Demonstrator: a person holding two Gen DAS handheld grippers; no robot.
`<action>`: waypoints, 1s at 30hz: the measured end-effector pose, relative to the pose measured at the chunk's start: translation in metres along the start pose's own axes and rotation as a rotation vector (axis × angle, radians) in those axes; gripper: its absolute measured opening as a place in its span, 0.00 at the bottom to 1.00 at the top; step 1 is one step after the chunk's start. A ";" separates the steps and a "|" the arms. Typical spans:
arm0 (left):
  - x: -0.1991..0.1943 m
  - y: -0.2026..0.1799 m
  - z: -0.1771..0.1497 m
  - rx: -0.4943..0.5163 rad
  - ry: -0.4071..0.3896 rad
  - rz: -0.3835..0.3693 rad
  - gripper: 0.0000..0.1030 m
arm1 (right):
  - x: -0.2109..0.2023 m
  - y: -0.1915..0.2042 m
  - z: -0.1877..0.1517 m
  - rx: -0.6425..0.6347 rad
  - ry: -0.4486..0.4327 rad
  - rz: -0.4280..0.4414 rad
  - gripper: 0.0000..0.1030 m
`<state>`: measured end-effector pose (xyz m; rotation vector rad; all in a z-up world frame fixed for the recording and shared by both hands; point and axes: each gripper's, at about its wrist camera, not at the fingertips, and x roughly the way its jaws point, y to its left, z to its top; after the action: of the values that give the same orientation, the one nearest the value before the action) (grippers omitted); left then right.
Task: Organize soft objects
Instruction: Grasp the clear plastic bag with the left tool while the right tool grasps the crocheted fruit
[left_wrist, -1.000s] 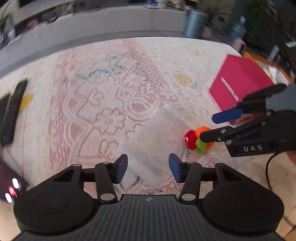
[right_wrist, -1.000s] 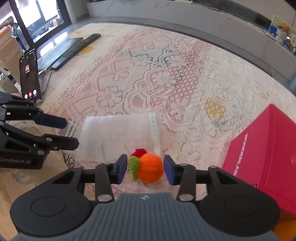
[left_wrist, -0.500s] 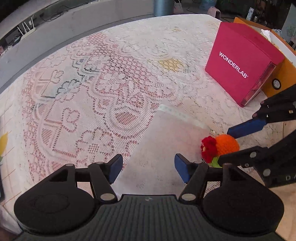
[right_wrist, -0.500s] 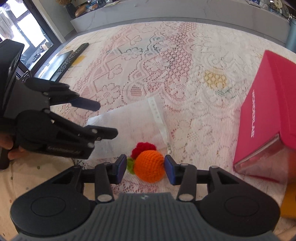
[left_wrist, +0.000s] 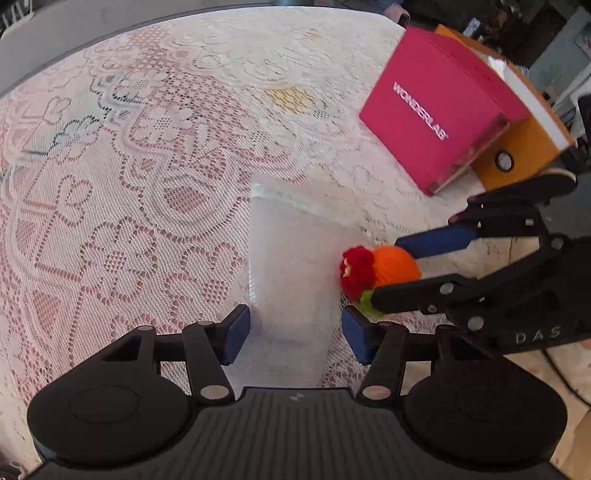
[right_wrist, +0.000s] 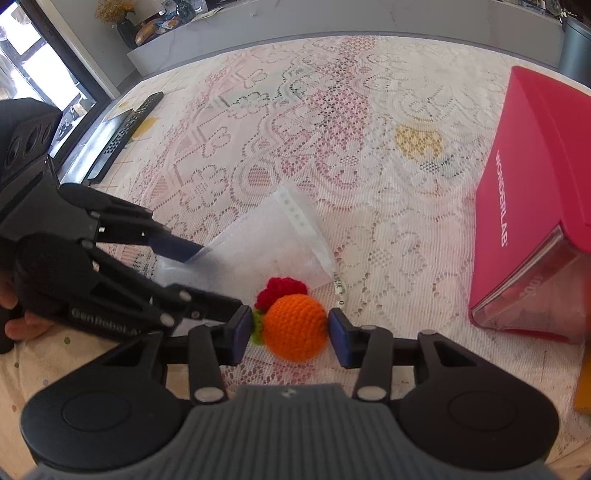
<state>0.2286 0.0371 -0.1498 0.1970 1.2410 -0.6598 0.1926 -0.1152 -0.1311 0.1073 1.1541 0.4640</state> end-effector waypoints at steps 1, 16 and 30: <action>0.000 -0.003 0.000 0.005 0.001 0.009 0.59 | 0.000 -0.001 0.000 0.005 -0.002 0.003 0.44; -0.018 -0.011 -0.003 -0.108 -0.094 0.196 0.01 | -0.018 -0.003 -0.006 0.042 -0.037 -0.006 0.42; -0.083 -0.045 -0.025 -0.355 -0.301 0.158 0.01 | -0.070 -0.016 -0.025 0.090 -0.125 -0.017 0.00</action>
<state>0.1694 0.0425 -0.0727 -0.0972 1.0190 -0.3099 0.1528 -0.1623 -0.0865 0.2023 1.0522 0.3848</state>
